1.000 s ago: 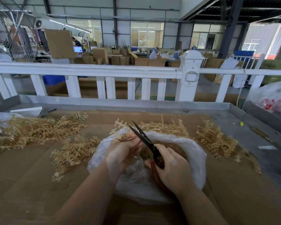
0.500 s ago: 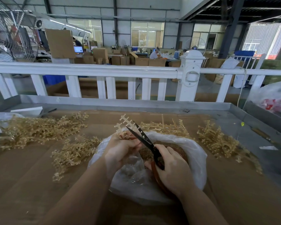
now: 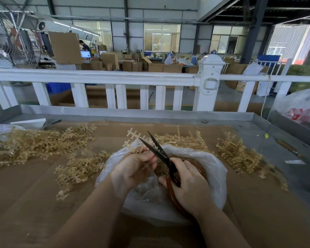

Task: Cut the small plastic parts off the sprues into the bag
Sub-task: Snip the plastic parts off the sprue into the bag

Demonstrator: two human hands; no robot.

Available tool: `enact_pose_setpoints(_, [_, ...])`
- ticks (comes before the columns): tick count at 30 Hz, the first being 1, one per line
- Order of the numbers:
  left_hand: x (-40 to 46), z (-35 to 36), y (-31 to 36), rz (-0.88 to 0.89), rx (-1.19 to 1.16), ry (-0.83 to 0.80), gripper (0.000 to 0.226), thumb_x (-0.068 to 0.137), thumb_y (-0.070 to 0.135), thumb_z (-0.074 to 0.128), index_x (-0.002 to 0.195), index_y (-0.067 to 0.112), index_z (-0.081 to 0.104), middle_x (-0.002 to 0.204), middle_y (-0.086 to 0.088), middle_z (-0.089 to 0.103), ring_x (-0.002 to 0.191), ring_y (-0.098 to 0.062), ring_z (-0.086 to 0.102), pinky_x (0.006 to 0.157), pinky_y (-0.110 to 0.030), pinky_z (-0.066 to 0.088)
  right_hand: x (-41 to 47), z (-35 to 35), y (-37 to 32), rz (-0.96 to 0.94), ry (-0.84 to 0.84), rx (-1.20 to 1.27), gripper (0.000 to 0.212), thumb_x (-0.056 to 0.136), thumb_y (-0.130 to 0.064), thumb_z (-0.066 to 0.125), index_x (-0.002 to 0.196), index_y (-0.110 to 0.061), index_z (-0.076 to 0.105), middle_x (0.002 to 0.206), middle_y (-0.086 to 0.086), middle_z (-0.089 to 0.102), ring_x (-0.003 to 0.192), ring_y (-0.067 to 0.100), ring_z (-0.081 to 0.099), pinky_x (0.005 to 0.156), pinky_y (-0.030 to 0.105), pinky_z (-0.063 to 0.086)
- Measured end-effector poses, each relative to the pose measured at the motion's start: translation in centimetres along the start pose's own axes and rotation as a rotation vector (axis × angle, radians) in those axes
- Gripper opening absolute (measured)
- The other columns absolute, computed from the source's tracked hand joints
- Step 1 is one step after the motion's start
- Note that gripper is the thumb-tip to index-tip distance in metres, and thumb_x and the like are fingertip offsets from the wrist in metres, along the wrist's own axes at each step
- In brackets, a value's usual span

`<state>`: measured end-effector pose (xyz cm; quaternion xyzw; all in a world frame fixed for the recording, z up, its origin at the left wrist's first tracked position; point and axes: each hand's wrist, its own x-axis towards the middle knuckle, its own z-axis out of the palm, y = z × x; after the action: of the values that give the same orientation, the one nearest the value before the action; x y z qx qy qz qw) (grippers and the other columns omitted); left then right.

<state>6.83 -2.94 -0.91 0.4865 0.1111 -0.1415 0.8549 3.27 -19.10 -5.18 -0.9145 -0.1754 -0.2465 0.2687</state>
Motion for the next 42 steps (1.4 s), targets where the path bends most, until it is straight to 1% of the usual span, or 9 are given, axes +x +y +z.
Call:
enact_pose_setpoints(8, [-0.3, -0.2, 0.4, 0.034, -0.175, 0.023, 0.018, 0.095, 0.005, 0.049, 0.085, 0.011, 0.063, 0.057, 0.0, 0.06, 0.045, -0.008, 0.057, 0.045, -0.016, 0.049, -0.1, 0.2, 0.0, 0.007, 0.014, -0.004, 0.051, 0.082, -0.05, 0.065, 0.121, -0.018, 0.059, 0.101, -0.003, 0.065, 0.097, 0.017, 0.061, 0.08, 0.021, 0.042])
enact_pose_setpoints(10, [-0.1, -0.3, 0.1, 0.046, -0.142, 0.046, 0.017, 0.094, 0.003, 0.051, 0.088, 0.014, 0.062, 0.059, 0.001, 0.063, 0.048, -0.007, 0.059, 0.045, -0.016, 0.049, -0.1, 0.1, 0.0, 0.006, 0.014, 0.008, 0.052, 0.082, -0.052, 0.062, 0.122, -0.019, 0.058, 0.103, -0.003, 0.065, 0.098, 0.016, 0.06, 0.082, 0.022, 0.043])
enact_pose_setpoints(14, [0.3, -0.4, -0.5, 0.173, 0.001, 0.057, 0.026, 0.093, -0.004, 0.049, 0.074, 0.012, 0.057, 0.065, -0.004, 0.06, 0.048, -0.007, 0.058, 0.042, -0.017, 0.046, 0.0, -0.1, 0.0, 0.007, -0.012, 0.03, 0.058, 0.083, -0.061, 0.051, 0.124, -0.021, 0.056, 0.107, -0.006, 0.063, 0.101, 0.013, 0.058, 0.085, 0.023, 0.046])
enact_pose_setpoints(19, [0.2, -0.5, -0.7, 0.342, 0.066, 0.058, 0.028, 0.091, -0.009, 0.05, 0.069, 0.008, 0.057, 0.049, 0.002, 0.058, 0.041, -0.005, 0.055, 0.041, -0.015, 0.046, 0.0, -0.2, -0.1, 0.015, -0.01, 0.039, 0.056, 0.083, -0.06, 0.053, 0.125, -0.023, 0.055, 0.109, -0.007, 0.063, 0.102, 0.011, 0.057, 0.086, 0.024, 0.047])
enact_pose_setpoints(26, [0.6, -0.8, -0.9, 0.514, 0.213, -0.002, 0.03, 0.087, -0.011, 0.052, 0.065, 0.009, 0.053, 0.047, 0.006, 0.049, 0.044, -0.006, 0.044, 0.047, -0.015, 0.039, 0.1, -0.6, -0.2, 0.018, 0.001, 0.096, 0.049, 0.084, -0.054, 0.057, 0.122, -0.023, 0.057, 0.109, -0.008, 0.063, 0.102, 0.012, 0.058, 0.087, 0.025, 0.047])
enact_pose_setpoints(31, [0.7, -1.1, -0.9, 0.472, 0.209, -0.025, 0.029, 0.086, -0.008, 0.056, 0.065, 0.011, 0.055, 0.05, 0.007, 0.049, 0.048, -0.006, 0.044, 0.051, -0.018, 0.04, 0.2, -1.0, -0.3, 0.003, -0.023, 0.16, 0.041, 0.084, -0.048, 0.062, 0.117, -0.024, 0.059, 0.103, -0.008, 0.064, 0.095, 0.01, 0.059, 0.083, 0.022, 0.047])
enact_pose_setpoints(36, [0.8, -1.0, -1.1, 0.322, 0.103, -0.098, 0.048, 0.088, -0.005, 0.053, 0.049, 0.019, 0.065, 0.051, 0.005, 0.045, 0.043, -0.006, 0.044, 0.047, -0.018, 0.04, 0.2, -1.0, -0.3, 0.002, -0.012, 0.173, 0.04, 0.084, -0.05, 0.062, 0.115, -0.024, 0.06, 0.1, -0.007, 0.065, 0.091, 0.009, 0.06, 0.081, 0.024, 0.049])
enact_pose_setpoints(39, [0.7, -1.1, -1.1, 0.268, 0.088, -0.101, 0.037, 0.082, 0.001, 0.059, 0.05, 0.02, 0.067, 0.052, 0.004, 0.046, 0.043, -0.007, 0.046, 0.048, -0.021, 0.039, 0.2, -0.9, -0.3, 0.0, -0.02, 0.161, 0.042, 0.085, -0.05, 0.061, 0.118, -0.024, 0.059, 0.103, -0.007, 0.066, 0.095, 0.009, 0.061, 0.084, 0.026, 0.051])
enact_pose_setpoints(42, [0.4, -1.2, -0.9, 0.214, 0.08, -0.074, 0.013, 0.068, 0.009, 0.065, 0.059, 0.017, 0.066, 0.05, 0.002, 0.046, 0.042, -0.009, 0.047, 0.046, -0.02, 0.039, 0.1, -0.8, -0.2, 0.003, -0.035, 0.123, 0.046, 0.085, -0.051, 0.06, 0.122, -0.024, 0.057, 0.107, -0.006, 0.067, 0.098, 0.01, 0.062, 0.085, 0.022, 0.049])
